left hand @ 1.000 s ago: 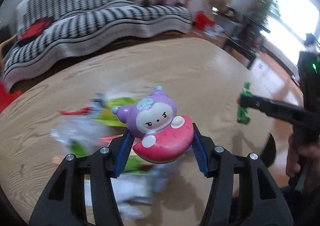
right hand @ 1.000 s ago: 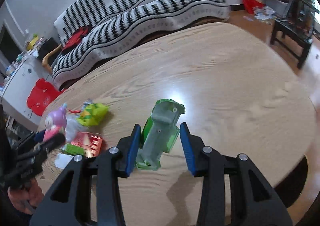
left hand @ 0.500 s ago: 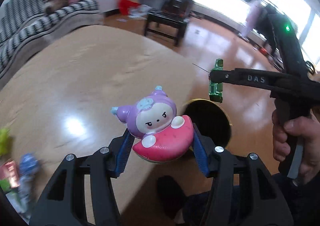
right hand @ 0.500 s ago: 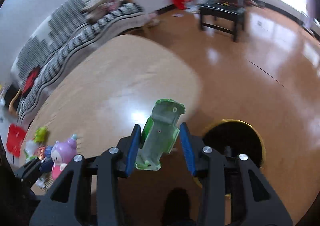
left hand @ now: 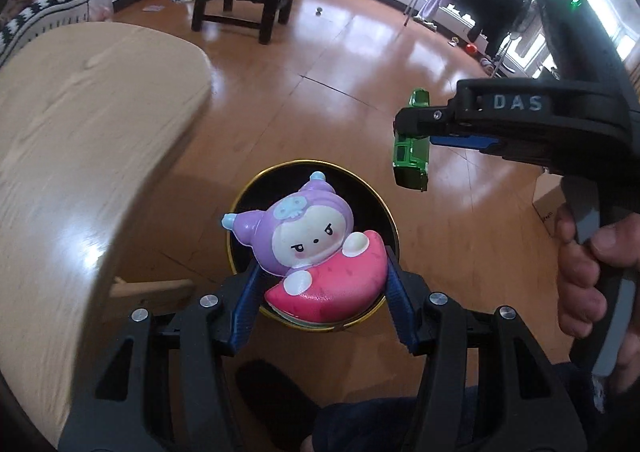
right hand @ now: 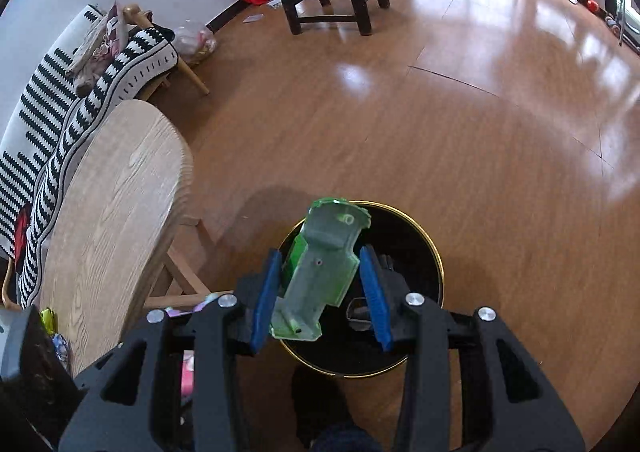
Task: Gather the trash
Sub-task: 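Carry toy and green piece over the bin and release both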
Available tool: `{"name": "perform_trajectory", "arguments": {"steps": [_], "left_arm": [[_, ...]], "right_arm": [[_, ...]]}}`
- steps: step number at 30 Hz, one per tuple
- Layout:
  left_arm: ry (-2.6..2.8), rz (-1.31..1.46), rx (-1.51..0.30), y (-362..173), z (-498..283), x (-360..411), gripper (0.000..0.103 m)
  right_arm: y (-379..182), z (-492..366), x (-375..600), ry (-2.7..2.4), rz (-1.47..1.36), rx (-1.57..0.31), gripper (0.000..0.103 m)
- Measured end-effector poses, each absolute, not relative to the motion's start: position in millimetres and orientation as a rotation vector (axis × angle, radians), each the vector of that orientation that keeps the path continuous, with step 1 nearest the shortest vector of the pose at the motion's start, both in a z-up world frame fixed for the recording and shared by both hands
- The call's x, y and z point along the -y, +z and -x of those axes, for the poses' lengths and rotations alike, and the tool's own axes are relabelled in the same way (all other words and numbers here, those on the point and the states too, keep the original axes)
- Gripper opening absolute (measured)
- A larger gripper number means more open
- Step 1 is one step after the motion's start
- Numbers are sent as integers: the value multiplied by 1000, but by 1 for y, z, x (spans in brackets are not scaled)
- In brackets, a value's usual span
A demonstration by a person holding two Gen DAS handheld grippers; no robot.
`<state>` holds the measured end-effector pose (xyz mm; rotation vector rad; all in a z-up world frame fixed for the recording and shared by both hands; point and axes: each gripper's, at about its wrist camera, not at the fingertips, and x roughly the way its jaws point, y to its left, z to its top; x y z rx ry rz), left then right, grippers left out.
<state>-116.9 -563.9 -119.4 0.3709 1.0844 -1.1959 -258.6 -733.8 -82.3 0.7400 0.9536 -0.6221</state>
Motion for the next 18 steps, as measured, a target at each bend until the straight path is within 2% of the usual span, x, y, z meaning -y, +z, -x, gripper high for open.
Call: {"name": "perform_trajectory", "arguments": {"steps": [8,10,11,12,14,18], "left_arm": [[-1211,-369,-1106,-131,121,582,57],[-1211,-367,-1109,-132,120,585,62],[-1212,-359,-1112,-133,119,585,68],[-1211,-355,-1110,-131,119,587,74],[-1206,-350,-1096,-128,118,588,79],[-1194,-353,-1078,-121,117,583,80]], "right_arm": [[-80,255,733,-635,-722,-952,41],[-80,255,735,-646,-726,-944,50],[-78,256,735,-654,-727,-938,62],[-77,257,735,-661,-725,-929,68],[-75,258,735,-665,-724,-924,68],[-73,253,733,-660,-718,-924,71]]}}
